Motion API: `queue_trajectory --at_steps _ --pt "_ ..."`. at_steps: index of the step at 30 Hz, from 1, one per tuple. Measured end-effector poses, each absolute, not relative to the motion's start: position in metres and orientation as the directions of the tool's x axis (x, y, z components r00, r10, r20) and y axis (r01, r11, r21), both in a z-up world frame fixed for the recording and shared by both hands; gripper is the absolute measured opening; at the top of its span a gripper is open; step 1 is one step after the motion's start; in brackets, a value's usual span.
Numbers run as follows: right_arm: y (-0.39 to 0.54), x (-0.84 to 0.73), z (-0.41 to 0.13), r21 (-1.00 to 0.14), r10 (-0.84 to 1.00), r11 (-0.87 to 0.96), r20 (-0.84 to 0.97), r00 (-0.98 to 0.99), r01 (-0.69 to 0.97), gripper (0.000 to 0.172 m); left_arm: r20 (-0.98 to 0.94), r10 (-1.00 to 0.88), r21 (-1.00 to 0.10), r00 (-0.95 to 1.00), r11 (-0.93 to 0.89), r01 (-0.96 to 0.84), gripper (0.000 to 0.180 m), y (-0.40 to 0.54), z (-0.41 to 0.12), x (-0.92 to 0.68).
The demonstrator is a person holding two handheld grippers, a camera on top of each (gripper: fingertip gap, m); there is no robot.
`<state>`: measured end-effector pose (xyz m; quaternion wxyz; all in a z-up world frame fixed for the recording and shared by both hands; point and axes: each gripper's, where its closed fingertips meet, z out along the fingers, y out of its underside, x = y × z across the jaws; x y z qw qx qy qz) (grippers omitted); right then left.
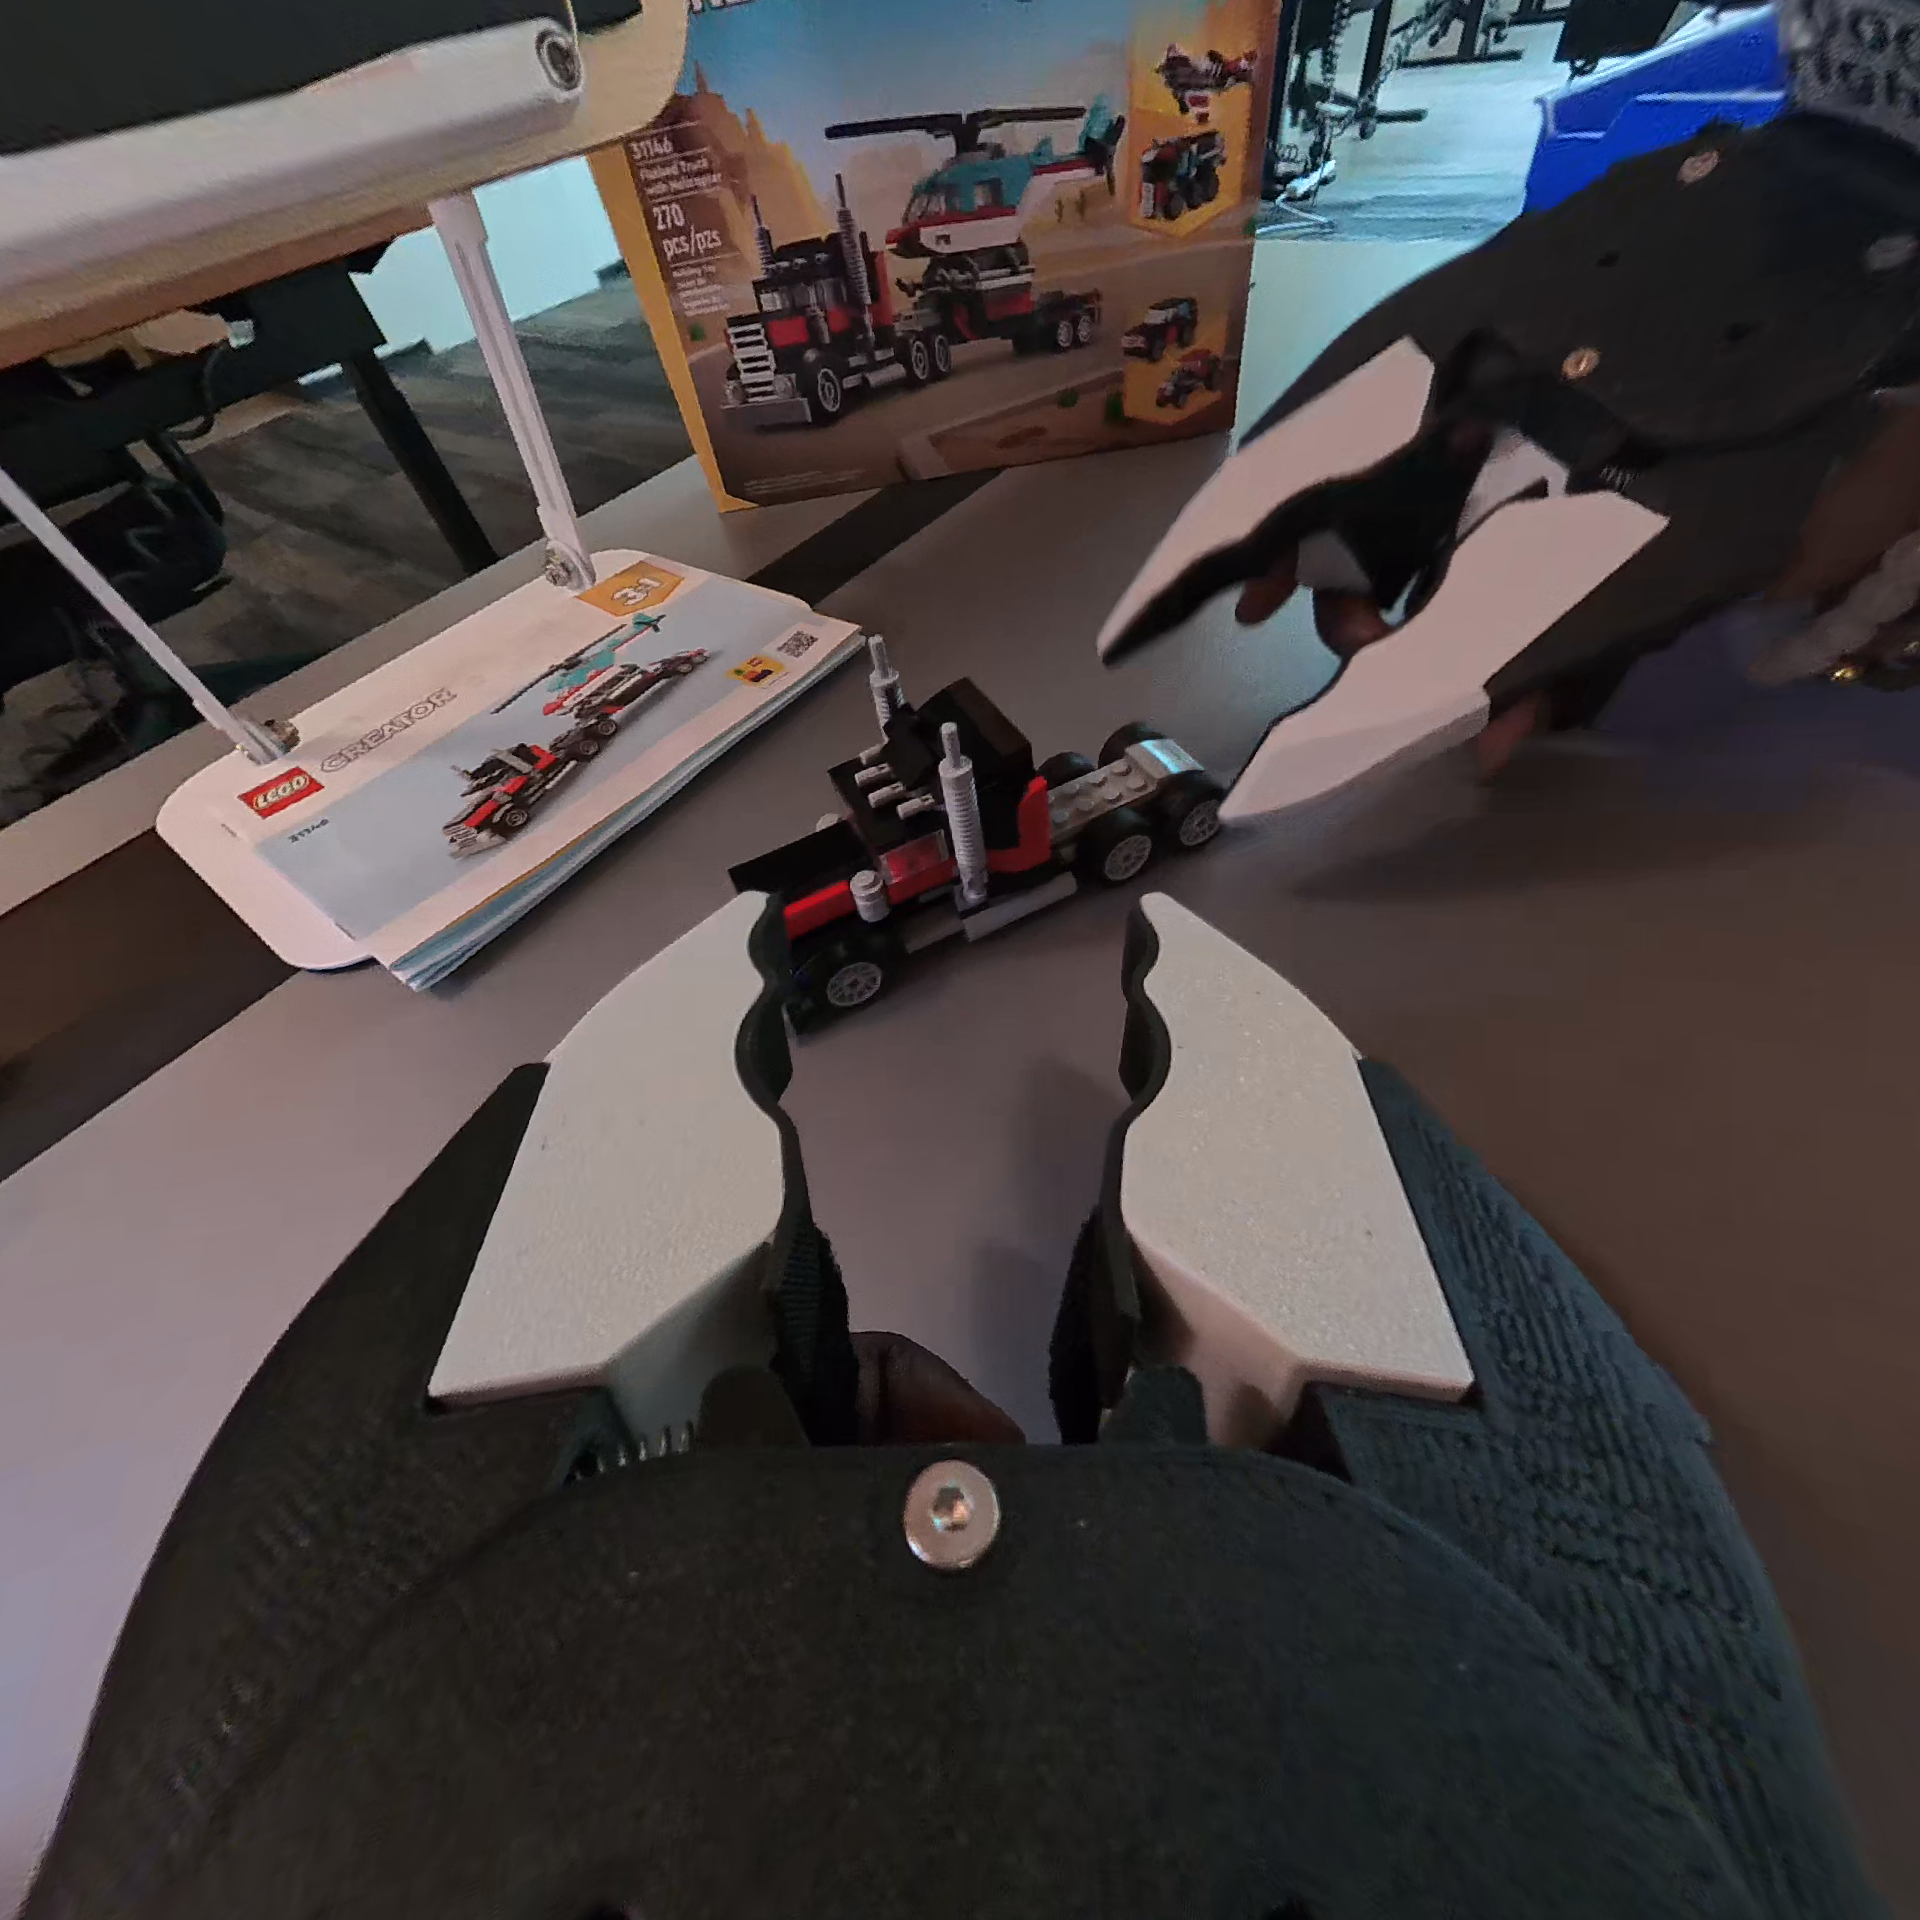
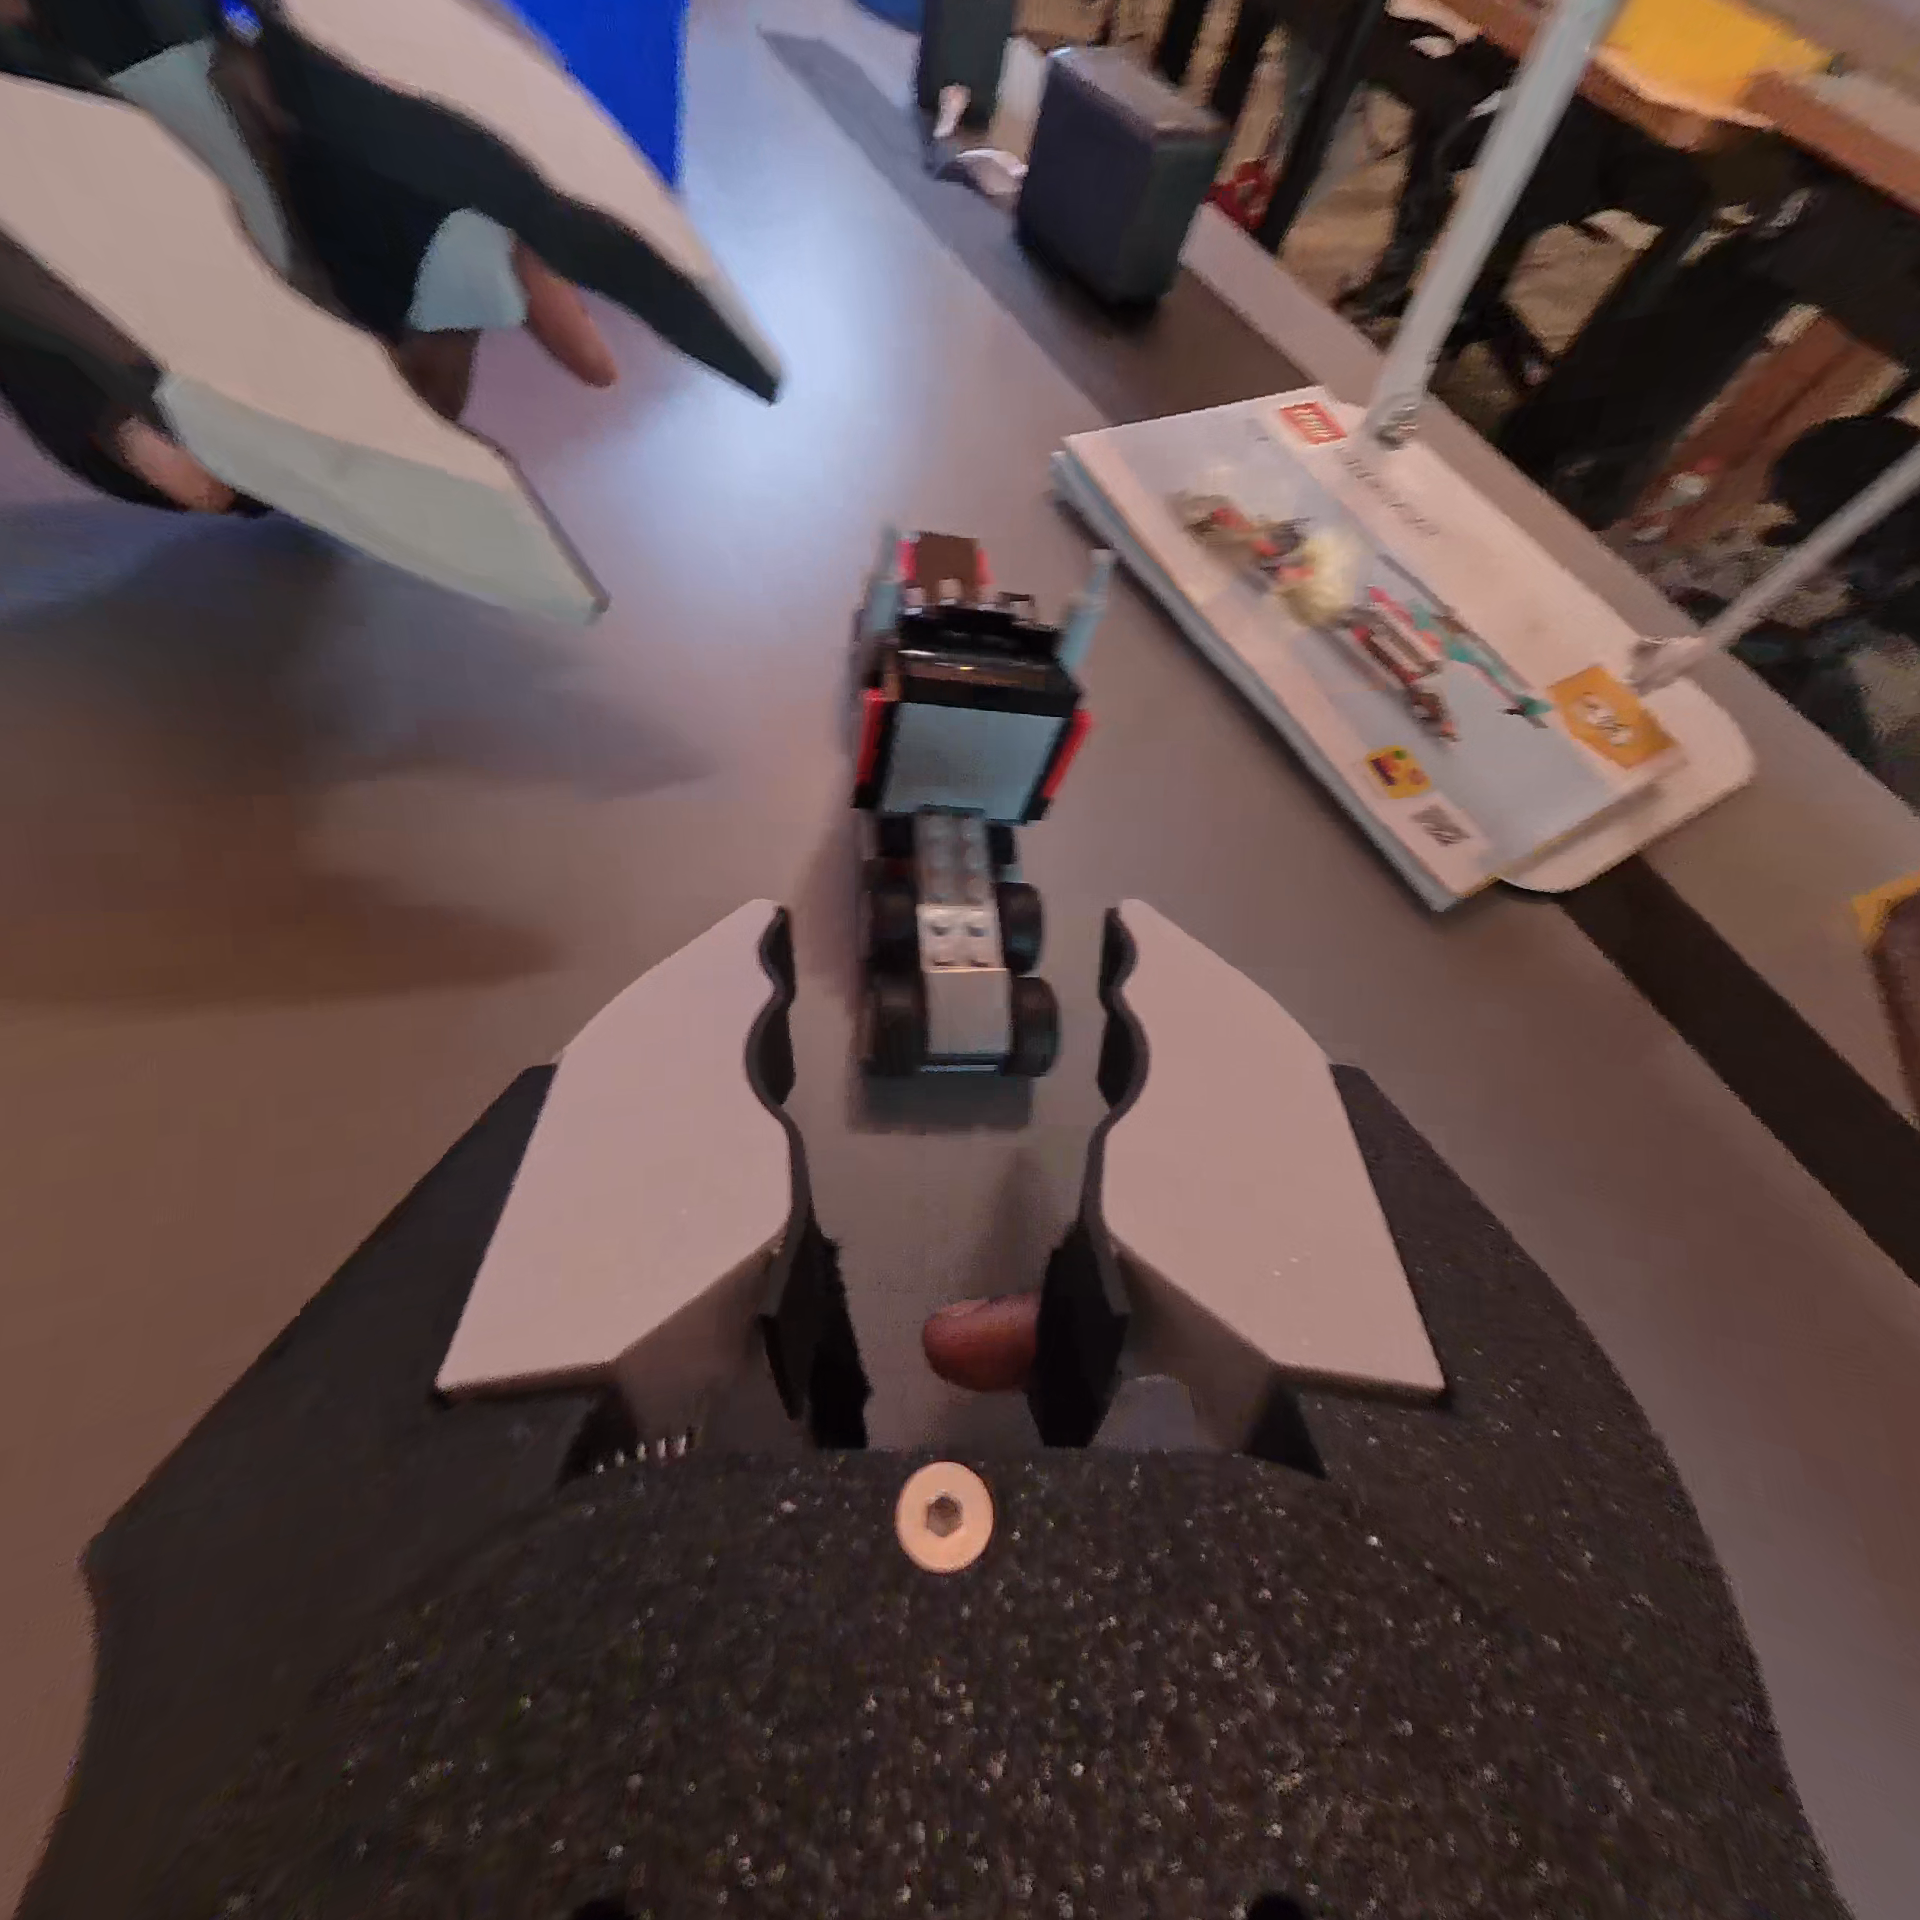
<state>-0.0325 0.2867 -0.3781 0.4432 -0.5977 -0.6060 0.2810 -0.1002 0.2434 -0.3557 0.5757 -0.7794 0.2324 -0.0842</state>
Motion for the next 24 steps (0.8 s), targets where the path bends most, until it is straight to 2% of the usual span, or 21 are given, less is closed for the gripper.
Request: queue_trajectory --at_steps 2,5,9,11,16,20,24 --pt "0.293 -0.031 -0.375 -0.886 0.97 0.115 0.198 0.142 0.449 0.071 -0.135 -0.462 -0.932 0.877 -0.241 -0.271 0.062 0.243 -0.359 -0.101" --pt "0.292 -0.034 -0.383 -0.878 0.974 0.095 0.179 0.137 0.468 0.073 -0.139 -0.471 -0.93 0.871 -0.24 -0.278 0.062 0.241 -0.362 -0.099" --pt "0.305 -0.037 -0.406 -0.791 0.967 0.06 0.199 0.163 0.609 0.061 -0.097 -0.498 -0.939 0.862 -0.242 -0.246 0.062 0.237 -0.36 -0.091" --pt "0.297 -0.041 -0.413 -0.77 0.985 0.035 0.134 0.107 0.638 0.043 -0.072 -0.52 -0.941 0.851 -0.246 -0.23 0.062 0.235 -0.359 -0.086" --pt "0.287 -0.033 -0.412 -0.771 0.986 0.09 0.16 0.055 0.63 0.042 -0.125 -0.506 -0.935 0.854 -0.226 -0.271 0.066 0.236 -0.359 -0.091" --pt "0.271 -0.021 -0.412 -0.776 0.993 0.115 0.113 -0.043 0.62 0.042 -0.144 -0.558 -0.957 0.817 -0.133 -0.259 0.068 0.229 -0.338 -0.084" --pt "0.243 -0.01 -0.411 -0.77 0.988 0.145 0.082 -0.128 0.621 0.042 -0.254 -0.664 -0.92 0.703 -0.057 -0.387 0.068 0.213 -0.337 -0.068"
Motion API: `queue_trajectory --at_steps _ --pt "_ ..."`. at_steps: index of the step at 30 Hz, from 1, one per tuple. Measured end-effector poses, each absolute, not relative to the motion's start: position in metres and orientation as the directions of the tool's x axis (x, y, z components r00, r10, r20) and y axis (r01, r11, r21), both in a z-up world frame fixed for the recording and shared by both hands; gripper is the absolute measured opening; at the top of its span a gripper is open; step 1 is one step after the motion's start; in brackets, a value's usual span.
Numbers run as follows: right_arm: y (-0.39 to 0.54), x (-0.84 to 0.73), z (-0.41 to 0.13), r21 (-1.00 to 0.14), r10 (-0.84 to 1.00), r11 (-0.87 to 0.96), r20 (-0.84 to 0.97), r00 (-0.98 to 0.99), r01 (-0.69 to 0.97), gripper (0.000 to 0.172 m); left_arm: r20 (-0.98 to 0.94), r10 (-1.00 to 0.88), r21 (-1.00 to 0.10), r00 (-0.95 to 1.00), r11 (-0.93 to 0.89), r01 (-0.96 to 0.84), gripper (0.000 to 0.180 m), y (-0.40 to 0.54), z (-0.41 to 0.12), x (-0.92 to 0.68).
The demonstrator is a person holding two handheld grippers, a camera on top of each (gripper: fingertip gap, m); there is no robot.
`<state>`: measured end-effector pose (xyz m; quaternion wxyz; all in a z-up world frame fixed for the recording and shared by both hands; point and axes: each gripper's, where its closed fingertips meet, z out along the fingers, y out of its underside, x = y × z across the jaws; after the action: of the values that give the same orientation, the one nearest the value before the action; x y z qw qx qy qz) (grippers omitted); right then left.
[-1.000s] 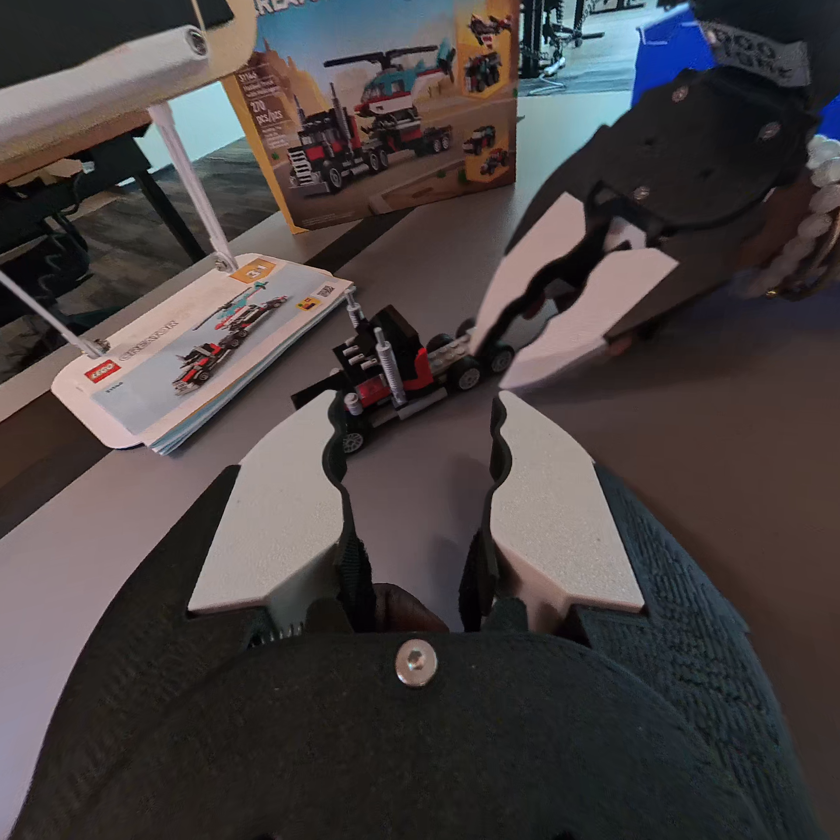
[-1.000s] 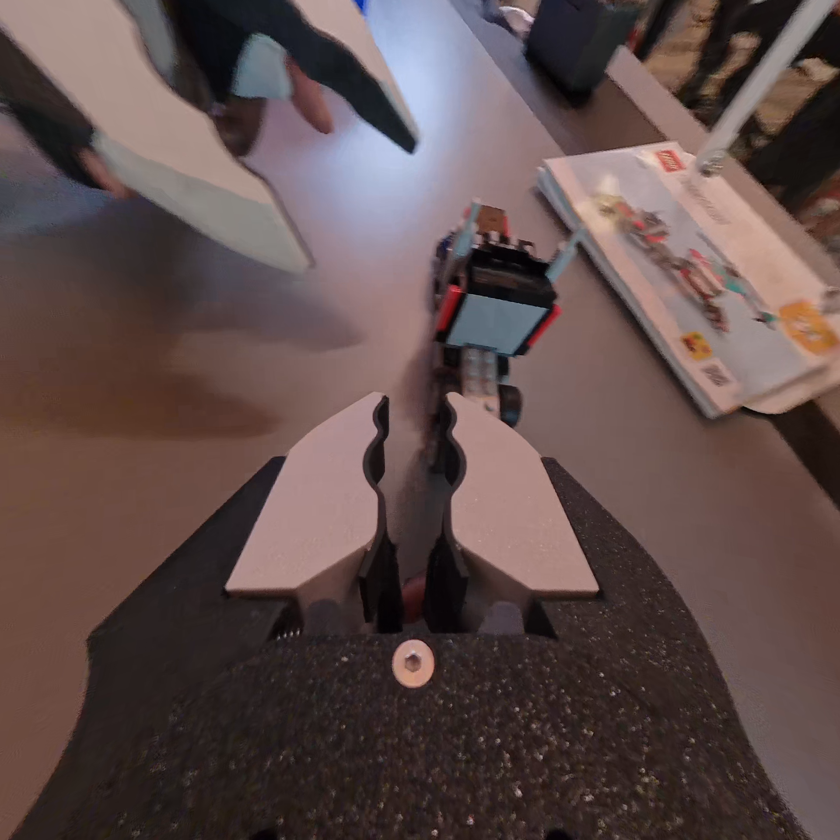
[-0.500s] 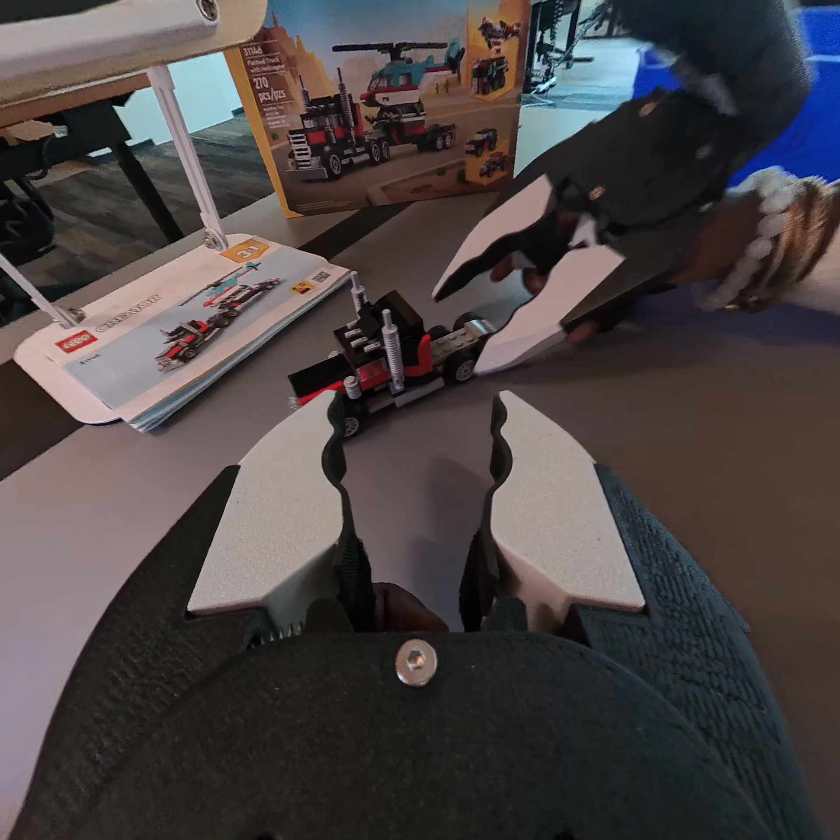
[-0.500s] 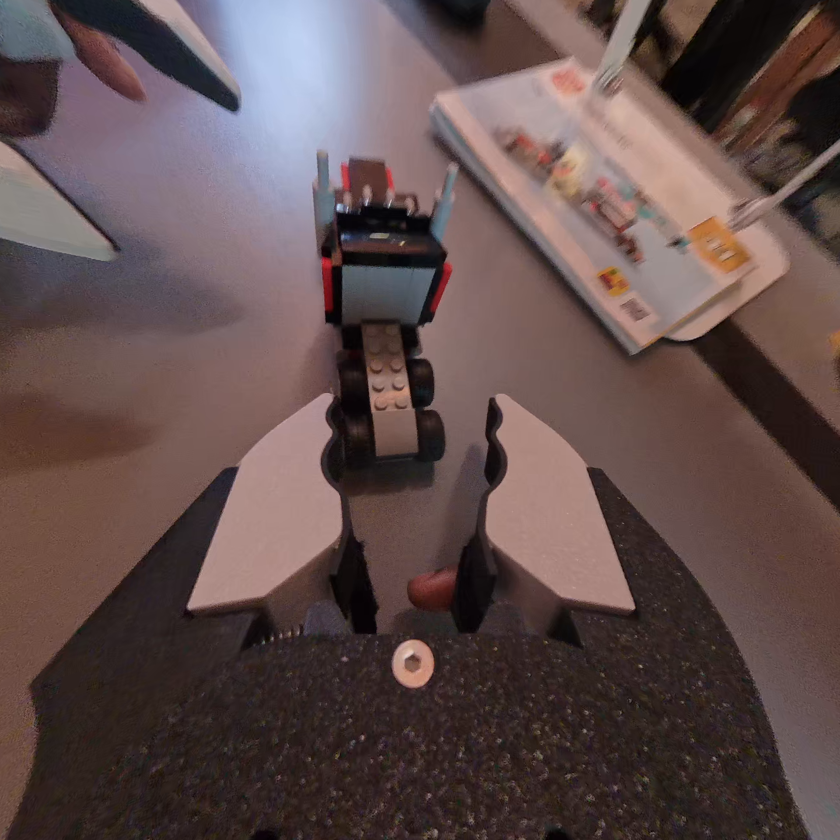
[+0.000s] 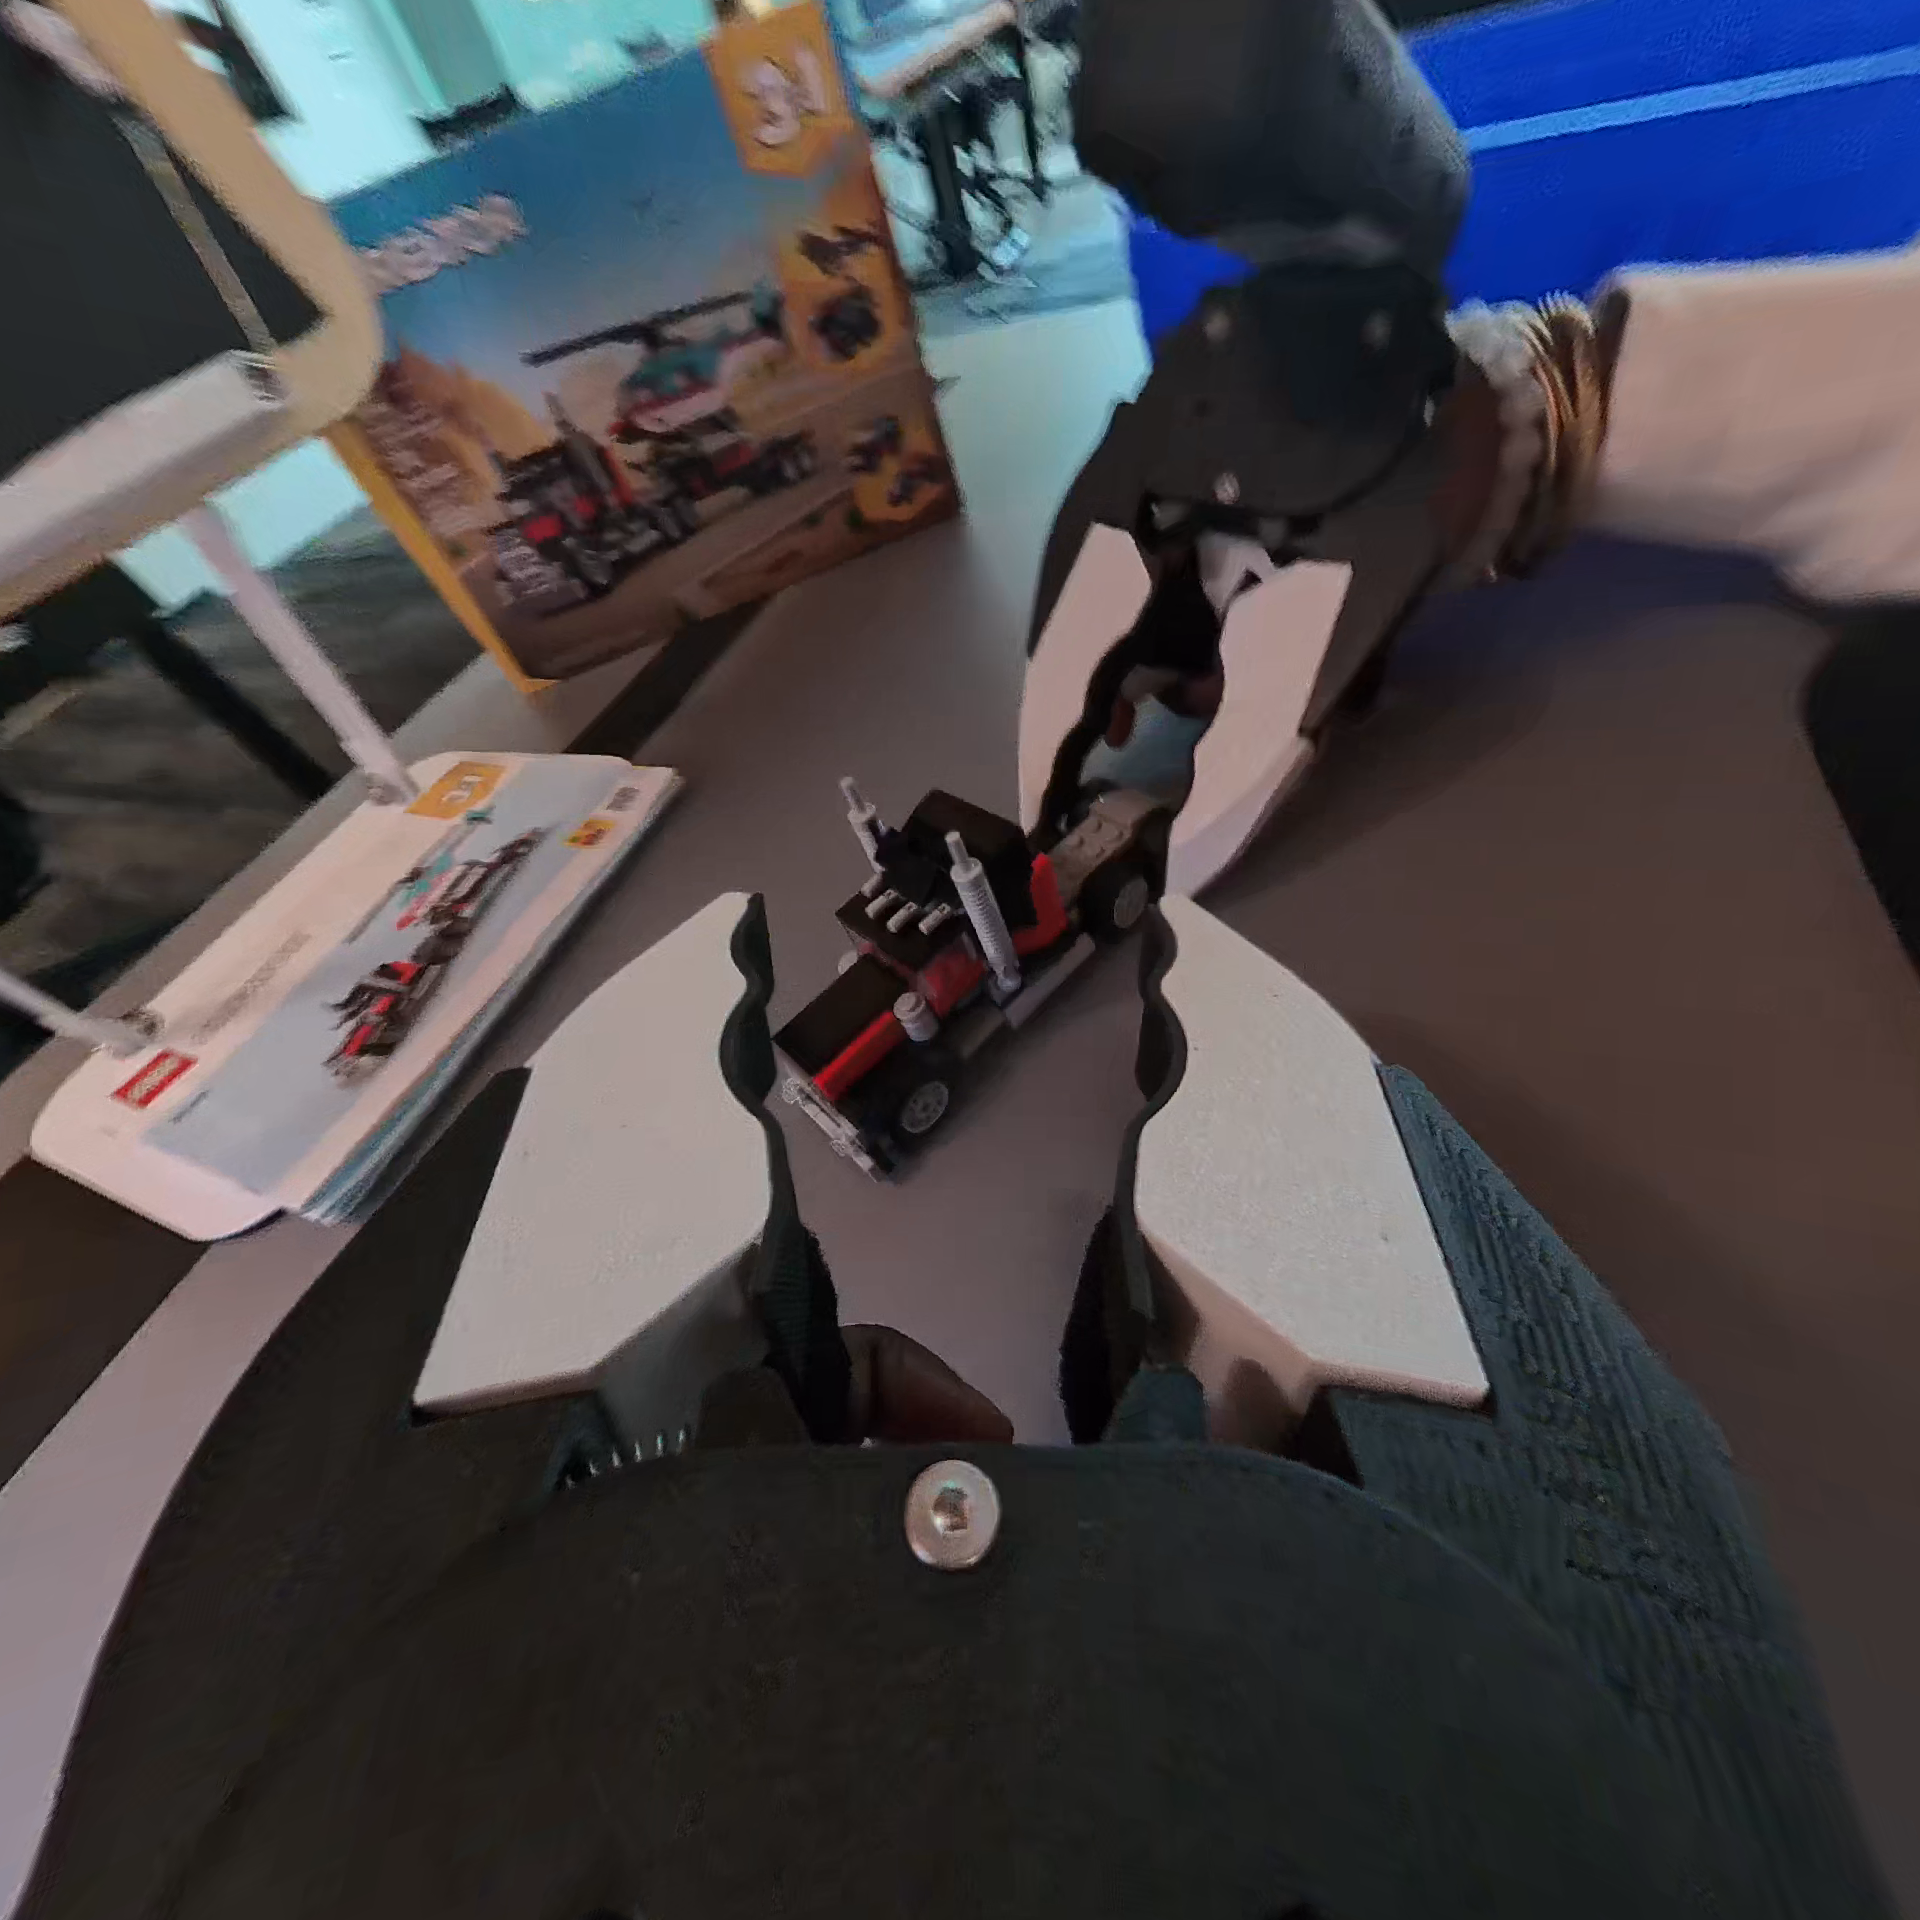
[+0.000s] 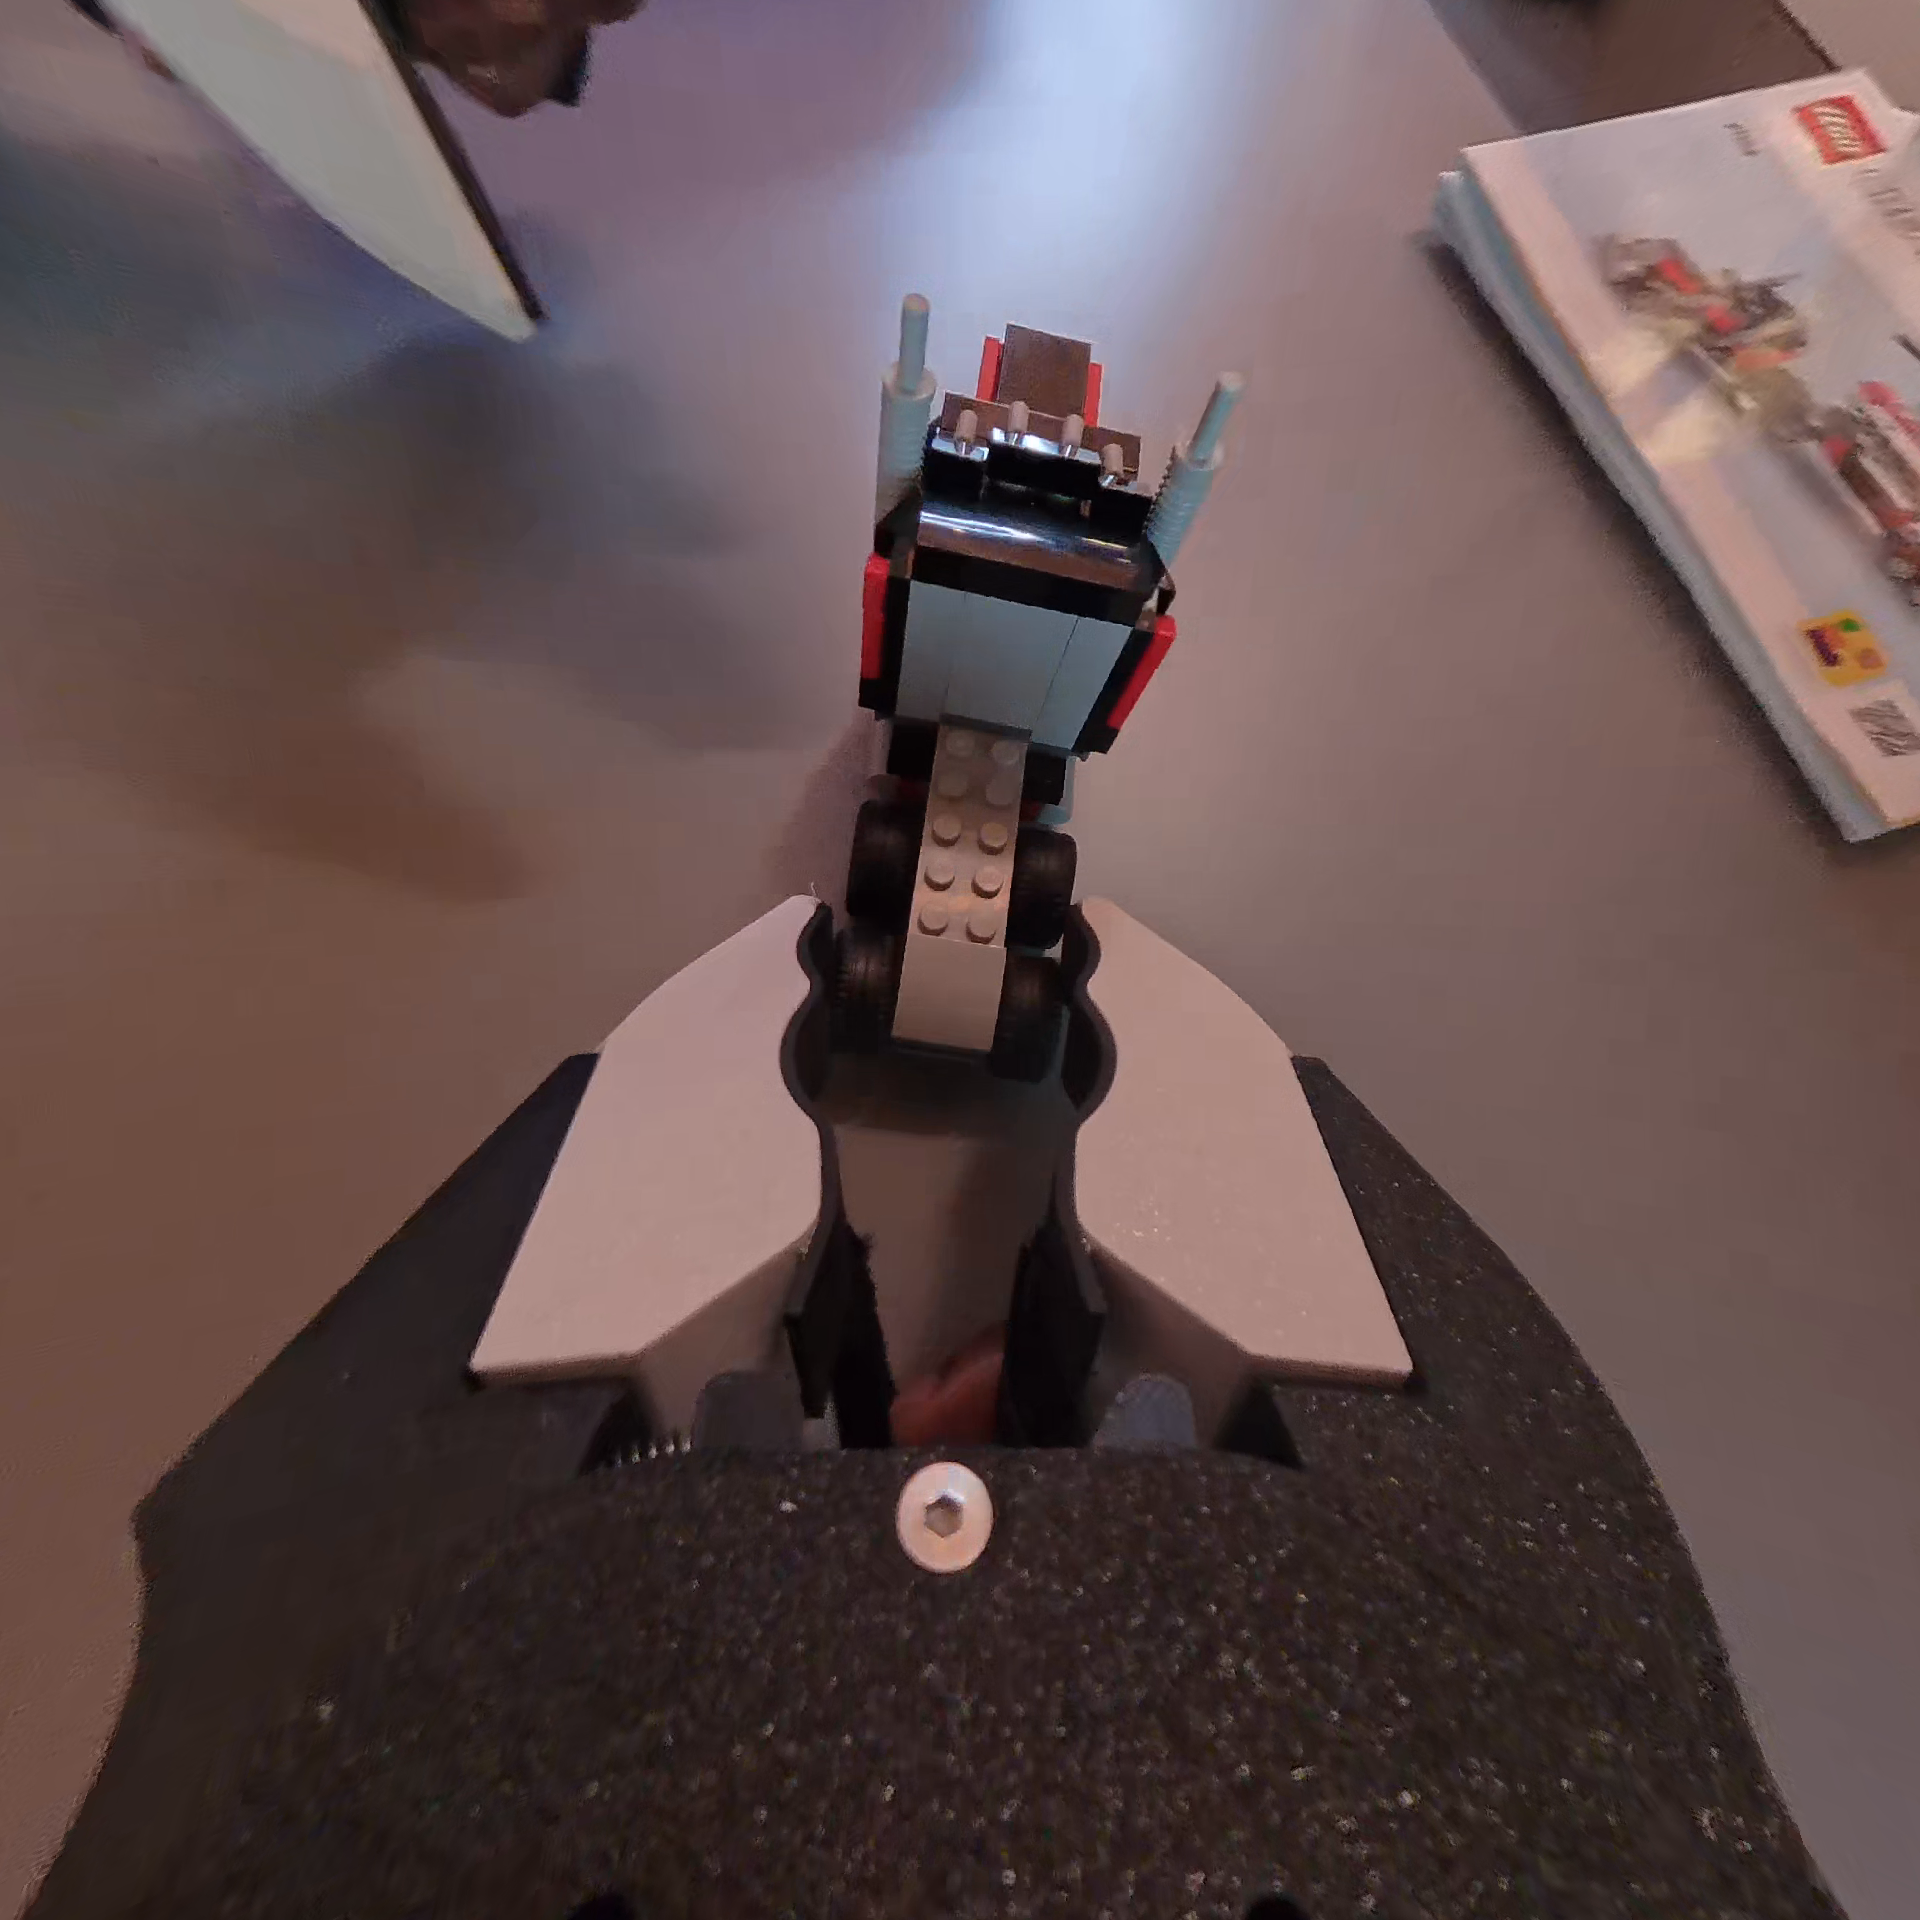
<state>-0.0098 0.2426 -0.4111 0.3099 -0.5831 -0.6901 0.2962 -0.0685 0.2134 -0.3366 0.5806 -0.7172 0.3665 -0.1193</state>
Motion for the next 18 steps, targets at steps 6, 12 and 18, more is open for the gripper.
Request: queue_trajectory --at_steps 6,12,18 --pt "0.183 0.007 -0.408 -0.797 0.956 0.219 0.06 -0.287 0.563 0.042 -0.155 -0.858 -0.81 0.489 -0.174 -0.56 0.075 0.171 -0.37 -0.043" --pt "0.156 0.003 -0.41 -0.788 0.906 0.307 0.071 -0.417 0.533 0.047 -0.271 -0.862 -0.675 0.429 -0.147 -0.723 0.072 0.158 -0.387 -0.042" --pt "0.151 -0.003 -0.411 -0.777 0.887 0.372 0.137 -0.44 0.507 0.047 -0.336 -0.869 -0.603 0.364 -0.098 -0.792 0.053 0.152 -0.398 -0.045"
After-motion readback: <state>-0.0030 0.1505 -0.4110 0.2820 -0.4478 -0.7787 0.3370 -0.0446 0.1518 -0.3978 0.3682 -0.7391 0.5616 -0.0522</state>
